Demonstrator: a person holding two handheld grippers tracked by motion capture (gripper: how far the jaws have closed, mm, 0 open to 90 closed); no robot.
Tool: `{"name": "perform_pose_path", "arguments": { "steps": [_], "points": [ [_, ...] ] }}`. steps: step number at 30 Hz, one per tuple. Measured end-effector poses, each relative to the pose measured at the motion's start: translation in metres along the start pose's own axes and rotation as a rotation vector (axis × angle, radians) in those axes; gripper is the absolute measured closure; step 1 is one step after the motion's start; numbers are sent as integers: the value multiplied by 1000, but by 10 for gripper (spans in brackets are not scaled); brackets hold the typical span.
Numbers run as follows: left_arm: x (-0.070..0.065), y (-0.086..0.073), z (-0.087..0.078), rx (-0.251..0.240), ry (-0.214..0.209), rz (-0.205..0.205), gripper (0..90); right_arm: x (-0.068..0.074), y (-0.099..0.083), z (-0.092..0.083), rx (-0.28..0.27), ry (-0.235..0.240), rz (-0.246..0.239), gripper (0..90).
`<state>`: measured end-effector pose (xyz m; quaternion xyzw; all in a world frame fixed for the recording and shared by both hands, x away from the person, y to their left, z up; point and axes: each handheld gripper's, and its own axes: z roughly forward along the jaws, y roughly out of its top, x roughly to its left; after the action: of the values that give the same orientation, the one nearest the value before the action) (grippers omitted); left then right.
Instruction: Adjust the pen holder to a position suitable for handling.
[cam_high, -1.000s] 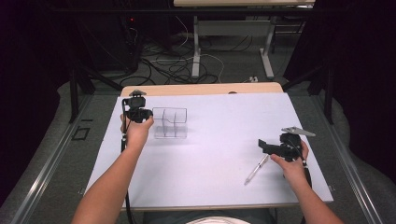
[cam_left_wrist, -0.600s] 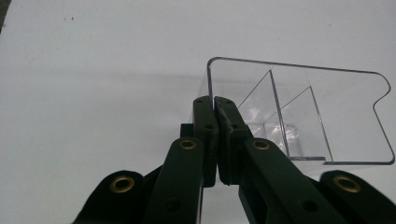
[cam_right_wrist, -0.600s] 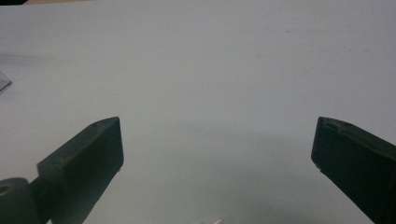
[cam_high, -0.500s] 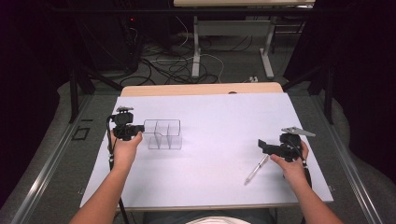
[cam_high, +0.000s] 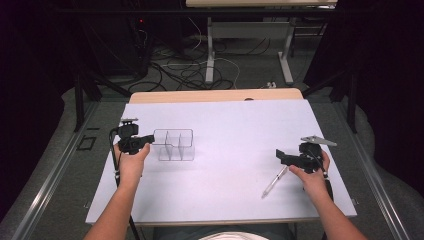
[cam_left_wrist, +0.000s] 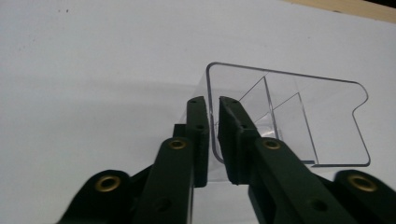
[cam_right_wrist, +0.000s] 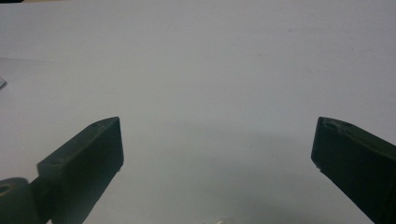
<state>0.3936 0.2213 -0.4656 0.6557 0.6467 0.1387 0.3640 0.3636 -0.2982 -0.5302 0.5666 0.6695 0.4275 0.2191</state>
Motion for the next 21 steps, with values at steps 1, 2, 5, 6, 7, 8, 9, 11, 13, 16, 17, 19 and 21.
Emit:
{"name": "perform_pose_path", "arguments": {
  "steps": [1,2,5,6,7,8,9,11,13,16,17,19,21],
  "points": [
    [0,-1,0,-13,-4,6,772,1,0,-1,0,-1,7,23],
    [-1,-1,0,-18,-9,11,755,0,1,-1,-5,-2,2,25],
    [1,-4,-1,-52,-53,35,699,0,1,-2,-9,-1,-2,30],
    [2,-4,-1,-66,-69,33,685,0,1,-2,-9,-1,-3,30],
    [4,-4,-3,-57,-80,47,669,0,1,-2,-10,-3,-4,30],
    [5,-4,-4,-74,-79,52,657,0,1,-3,-10,-4,1,31],
    [6,-4,-6,-75,-86,53,642,0,1,-3,-11,-3,1,32],
    [9,-3,-8,-101,-93,61,628,0,1,-3,-11,-2,1,32],
    [10,-2,-11,-127,-95,62,602,0,1,-3,-9,-2,-1,32],
    [15,-1,-14,-169,-96,71,546,0,1,-2,-6,0,-5,33],
    [16,0,-15,-161,-105,64,547,0,1,-2,-5,1,-6,33],
    [19,0,-14,-161,-87,65,539,0,1,-2,-5,1,-5,33],
    [22,0,-14,-169,-95,55,529,0,1,-1,-5,4,-11,33]
  ]
}}
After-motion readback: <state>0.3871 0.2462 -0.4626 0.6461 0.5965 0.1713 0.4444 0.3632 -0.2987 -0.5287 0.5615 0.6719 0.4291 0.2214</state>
